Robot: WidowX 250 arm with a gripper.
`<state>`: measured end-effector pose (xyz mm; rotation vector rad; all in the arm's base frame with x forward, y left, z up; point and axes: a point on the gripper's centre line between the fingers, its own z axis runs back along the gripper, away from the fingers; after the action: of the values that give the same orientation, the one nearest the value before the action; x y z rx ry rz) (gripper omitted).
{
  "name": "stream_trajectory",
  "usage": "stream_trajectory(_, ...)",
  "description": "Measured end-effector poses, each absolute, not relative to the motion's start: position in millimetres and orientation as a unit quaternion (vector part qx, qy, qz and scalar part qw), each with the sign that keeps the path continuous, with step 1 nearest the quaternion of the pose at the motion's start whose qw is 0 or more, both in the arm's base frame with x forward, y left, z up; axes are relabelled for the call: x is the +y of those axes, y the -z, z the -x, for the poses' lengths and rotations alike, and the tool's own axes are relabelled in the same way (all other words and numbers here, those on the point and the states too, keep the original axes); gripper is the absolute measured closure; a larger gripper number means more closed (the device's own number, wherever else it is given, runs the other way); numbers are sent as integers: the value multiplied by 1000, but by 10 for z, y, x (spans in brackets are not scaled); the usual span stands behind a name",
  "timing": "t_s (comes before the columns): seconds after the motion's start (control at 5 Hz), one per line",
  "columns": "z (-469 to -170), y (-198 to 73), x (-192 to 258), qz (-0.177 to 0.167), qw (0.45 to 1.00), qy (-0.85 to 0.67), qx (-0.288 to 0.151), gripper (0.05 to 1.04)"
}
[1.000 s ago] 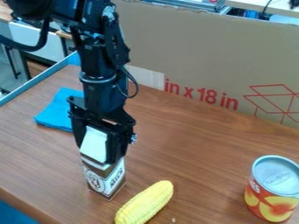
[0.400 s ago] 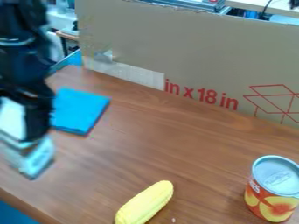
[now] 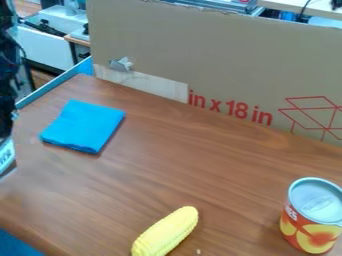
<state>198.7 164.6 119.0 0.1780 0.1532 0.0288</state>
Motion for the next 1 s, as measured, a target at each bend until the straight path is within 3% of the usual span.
stream_trajectory(0.6, -2154, -948, 1959, -70, 991, 6, 112, 234)
stream_trajectory(1.0, -2167, -883, 2275, -42, 995, 7, 95, 191)
